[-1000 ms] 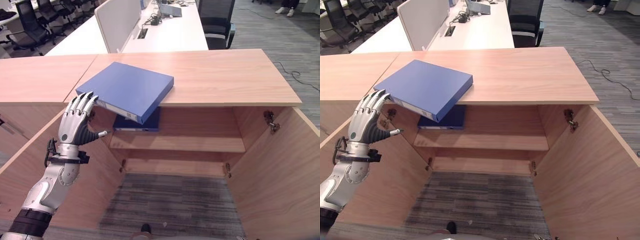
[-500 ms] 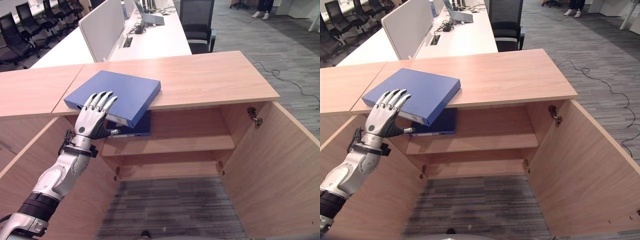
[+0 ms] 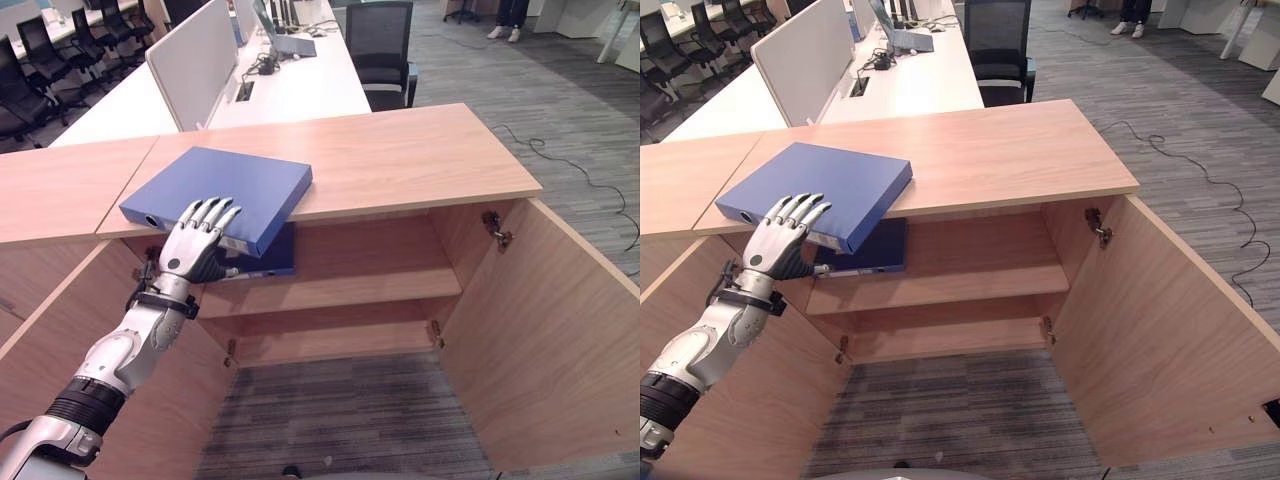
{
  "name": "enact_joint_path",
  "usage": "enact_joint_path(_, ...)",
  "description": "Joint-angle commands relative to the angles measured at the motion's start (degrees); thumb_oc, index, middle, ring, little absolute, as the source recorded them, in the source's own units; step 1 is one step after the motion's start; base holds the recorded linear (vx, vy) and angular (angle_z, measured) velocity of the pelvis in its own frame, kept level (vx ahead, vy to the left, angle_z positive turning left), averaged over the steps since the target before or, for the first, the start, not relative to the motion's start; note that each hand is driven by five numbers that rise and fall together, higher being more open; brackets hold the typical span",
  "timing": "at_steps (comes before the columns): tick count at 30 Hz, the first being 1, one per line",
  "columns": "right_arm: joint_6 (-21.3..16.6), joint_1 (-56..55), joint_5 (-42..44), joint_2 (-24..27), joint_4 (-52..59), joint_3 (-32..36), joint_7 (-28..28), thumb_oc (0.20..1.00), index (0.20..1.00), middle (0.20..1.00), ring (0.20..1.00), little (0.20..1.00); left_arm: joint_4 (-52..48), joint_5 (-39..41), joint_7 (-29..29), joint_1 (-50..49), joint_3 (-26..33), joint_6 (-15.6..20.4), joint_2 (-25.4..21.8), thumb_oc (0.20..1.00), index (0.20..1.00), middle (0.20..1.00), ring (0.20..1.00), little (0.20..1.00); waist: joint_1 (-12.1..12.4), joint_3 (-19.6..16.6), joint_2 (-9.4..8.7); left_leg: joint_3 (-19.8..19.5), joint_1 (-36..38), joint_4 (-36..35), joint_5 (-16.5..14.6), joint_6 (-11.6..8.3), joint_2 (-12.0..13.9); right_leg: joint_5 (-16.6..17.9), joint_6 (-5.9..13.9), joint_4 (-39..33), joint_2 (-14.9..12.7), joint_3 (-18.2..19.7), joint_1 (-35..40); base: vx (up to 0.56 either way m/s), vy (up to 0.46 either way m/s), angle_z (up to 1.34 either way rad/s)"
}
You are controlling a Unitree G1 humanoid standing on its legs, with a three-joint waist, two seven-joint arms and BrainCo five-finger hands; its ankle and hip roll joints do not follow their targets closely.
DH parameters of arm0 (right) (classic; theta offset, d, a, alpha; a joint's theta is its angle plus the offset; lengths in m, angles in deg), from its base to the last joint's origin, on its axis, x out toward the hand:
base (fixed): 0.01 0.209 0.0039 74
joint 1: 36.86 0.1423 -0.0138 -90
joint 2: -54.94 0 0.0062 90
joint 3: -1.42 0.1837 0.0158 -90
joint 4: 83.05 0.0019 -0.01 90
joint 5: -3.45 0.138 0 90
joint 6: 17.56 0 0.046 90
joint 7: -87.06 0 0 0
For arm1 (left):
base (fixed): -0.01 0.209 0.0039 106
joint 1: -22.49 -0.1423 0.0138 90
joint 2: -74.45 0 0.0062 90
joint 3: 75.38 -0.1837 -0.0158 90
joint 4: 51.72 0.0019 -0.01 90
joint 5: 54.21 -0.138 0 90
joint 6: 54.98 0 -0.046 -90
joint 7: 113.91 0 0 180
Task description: Put the empty folder in the office cabinet
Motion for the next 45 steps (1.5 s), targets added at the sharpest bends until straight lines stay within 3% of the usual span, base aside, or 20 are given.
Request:
enact_joint_path(1,-0.12,2.16,2.07,1.07,-0.47,0.72,-0.28,1.000,1.000,1.000,1.000,1.000,1.81,-1.07,-1.10,8.12,1.41,-1.02,-2.92,1.000,1.000,1.000,1.000,1.000,-1.03,0.79,-2.03,-0.95,-0.47,3.11,-2.33,-2.11,1.12,-3.94,3.46,1.45,-1.24,3.08,-0.54,0.00,0.000,0.00)
enact_joint_path(26,0.11,2.02,3.38,1.31,-0.51,0.67,0.27,1.000,1.000,1.000,1.000,1.000,9.00,-0.47,-1.19,14.03,-1.50,-3.10,-3.69,1.000,1.000,1.000,1.000,1.000,-2.19,0.45,-2.36,0.40,0.58,2.63,-2.31,-2.04,1.20,-3.92,3.70,1.44,-1.07,4.33,-0.37,0.00,0.001,-0.01)
enact_joint_path(45,0.07,1.98,3.99,1.29,-0.43,0.55,0.37,1.000,1.000,1.000,1.000,1.000,14.92,0.08,-0.47,17.16,-5.14,-3.96,-1.68,1.000,1.000,1.000,1.000,1.000,-3.20,0.27,-2.64,1.24,1.17,2.61,-2.56,-2.00,1.43,-3.85,3.78,1.77,-1.12,5.09,-0.61,0.00,0.000,0.00)
